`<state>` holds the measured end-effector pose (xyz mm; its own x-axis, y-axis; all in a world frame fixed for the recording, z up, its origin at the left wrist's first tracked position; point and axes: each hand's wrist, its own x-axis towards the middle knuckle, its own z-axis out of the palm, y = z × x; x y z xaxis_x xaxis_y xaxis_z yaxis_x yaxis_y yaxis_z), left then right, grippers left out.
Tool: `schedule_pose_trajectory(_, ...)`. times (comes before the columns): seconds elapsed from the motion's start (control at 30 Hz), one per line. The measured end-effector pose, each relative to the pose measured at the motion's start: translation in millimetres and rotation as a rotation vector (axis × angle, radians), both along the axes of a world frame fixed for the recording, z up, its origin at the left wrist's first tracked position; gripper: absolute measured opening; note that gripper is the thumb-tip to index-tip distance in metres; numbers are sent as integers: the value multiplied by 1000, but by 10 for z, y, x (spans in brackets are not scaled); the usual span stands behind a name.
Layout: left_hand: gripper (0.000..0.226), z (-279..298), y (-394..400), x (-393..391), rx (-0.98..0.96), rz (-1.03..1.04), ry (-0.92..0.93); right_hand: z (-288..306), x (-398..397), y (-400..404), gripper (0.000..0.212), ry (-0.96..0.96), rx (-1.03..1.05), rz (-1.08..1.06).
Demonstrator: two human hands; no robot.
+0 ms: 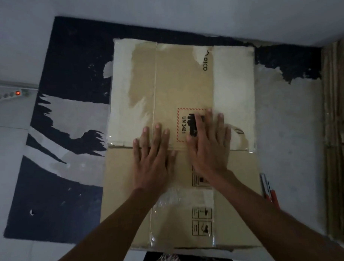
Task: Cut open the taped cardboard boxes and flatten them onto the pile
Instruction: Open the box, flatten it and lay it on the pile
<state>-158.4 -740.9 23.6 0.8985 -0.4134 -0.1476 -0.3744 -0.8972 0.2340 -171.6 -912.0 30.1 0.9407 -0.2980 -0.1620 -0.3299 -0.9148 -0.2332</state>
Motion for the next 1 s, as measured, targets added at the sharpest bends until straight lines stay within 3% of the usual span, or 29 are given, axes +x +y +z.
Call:
schedule_pose_trajectory(0.17,62,29,-94,80,-22,64,-29,-75,238,-44,66,49,-81,52)
schedule_pose_trajectory(0.27,42,82,-361,483,-60,204,-107,-88,218,-33,66,45,-81,55)
schedule_pose_trajectory(0.4,64,20,-532,757,-20,222,-17,-28,240,-88,66,32,-54,93)
schedule_pose_trajectory(0.53,66,3,-513,766,25,192,20,148,721,-315,55,27,13,55)
schedule_pose_trajectory(0.67,67,0,-507,758,22,185,47,72,1583,-599,70,14,36,114)
schedule_pose_trajectory(0.8,67,39,-530,853,38,174,59,-86,1832,-724,73,3,-36,150)
schedule_pose_trajectory(0.93,58,145,-634,1400,-21,174,-20,-90,1832,-691,74,-18,-39,148)
schedule_pose_trajectory(1.0,74,114,-723,1868,-84,177,23,-74,1833,-706,74,-24,-26,151)
